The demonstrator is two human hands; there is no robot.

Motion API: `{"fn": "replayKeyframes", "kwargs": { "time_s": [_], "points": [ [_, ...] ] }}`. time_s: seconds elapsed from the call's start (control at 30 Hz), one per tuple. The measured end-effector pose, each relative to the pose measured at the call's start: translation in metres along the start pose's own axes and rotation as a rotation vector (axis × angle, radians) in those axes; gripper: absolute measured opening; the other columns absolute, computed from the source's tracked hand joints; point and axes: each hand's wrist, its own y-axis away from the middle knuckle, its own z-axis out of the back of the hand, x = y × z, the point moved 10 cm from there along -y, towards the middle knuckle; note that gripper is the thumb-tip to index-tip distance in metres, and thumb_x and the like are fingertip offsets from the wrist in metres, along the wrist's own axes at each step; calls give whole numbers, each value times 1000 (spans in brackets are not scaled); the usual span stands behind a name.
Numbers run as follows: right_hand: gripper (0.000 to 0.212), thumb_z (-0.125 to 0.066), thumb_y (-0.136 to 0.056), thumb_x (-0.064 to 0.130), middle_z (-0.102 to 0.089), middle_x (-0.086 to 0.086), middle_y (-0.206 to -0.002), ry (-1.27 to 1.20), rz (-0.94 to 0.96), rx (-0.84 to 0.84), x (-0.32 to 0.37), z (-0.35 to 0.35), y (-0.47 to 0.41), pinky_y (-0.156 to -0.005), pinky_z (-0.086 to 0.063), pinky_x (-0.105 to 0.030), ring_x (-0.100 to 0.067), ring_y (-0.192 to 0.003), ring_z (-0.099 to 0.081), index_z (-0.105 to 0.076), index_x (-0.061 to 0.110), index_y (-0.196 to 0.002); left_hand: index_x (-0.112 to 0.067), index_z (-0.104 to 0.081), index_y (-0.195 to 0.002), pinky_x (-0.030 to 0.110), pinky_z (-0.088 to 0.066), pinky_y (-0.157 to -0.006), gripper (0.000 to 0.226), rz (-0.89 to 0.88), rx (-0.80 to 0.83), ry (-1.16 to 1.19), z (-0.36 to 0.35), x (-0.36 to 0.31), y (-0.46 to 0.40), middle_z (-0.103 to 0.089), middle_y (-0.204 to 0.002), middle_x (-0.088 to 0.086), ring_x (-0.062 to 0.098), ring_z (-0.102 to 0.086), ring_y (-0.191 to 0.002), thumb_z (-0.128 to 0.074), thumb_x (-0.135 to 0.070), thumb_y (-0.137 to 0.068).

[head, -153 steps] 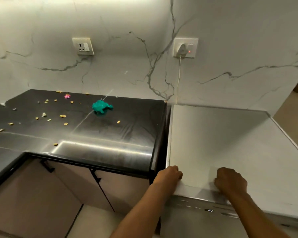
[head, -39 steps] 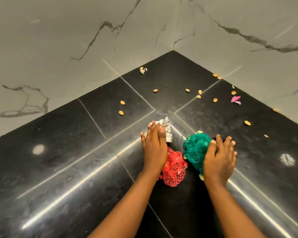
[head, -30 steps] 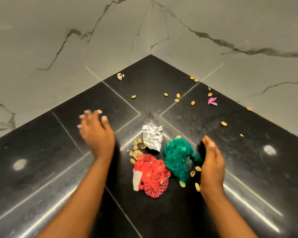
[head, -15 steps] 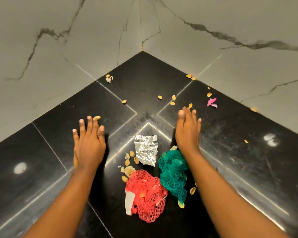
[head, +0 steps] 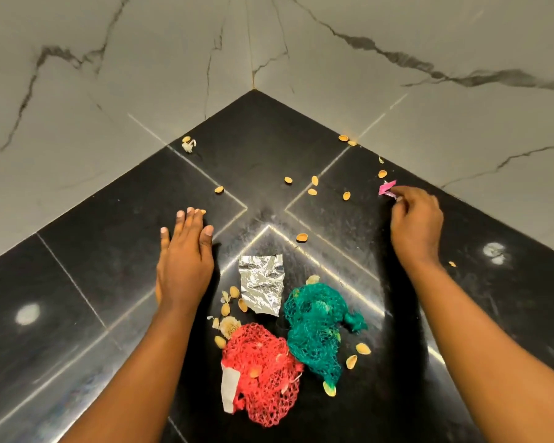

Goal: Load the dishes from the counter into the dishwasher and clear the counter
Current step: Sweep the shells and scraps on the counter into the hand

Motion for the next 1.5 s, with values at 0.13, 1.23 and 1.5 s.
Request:
{"fn": "replayKeyframes", "kwargs": {
  "time_s": [0.13,1.23,1.5],
  "points": [
    [29,-51,-86,-8,-49,-5,-108,-141,-67,-54,-12,16,-12,-86,-45,-23,-22,-90,-57,-68,6,-105,-22,-50,-140,35,-17,-121,40,-196,61,92,-4,-21,7,-43,-149,-6,7,-27,-143,-36,-32,-104],
    [49,-29,-105,36,-31,-6,-156,-66,288,592,106,-142,-46,-113,-10,-24,-20,-146,-22,-35,13,-148,-24,-24,-152,27,-3,-121,55,-72,90,26,-16,-1,-5,-16,-158,-13,-2,-4,-146,-21,-46,-102],
    [48,-42,-102,36,-34,-3,-155,-86,542,655,183,-165,-12,-118,-22,-37,-19,-145,-25,-42,17,-146,-25,-24,-152,24,-2,-121,54,-62,98,28,-15,-1,-4,-16,-157,-15,-3,-4,-146,-21,-45,-102]
  ]
}}
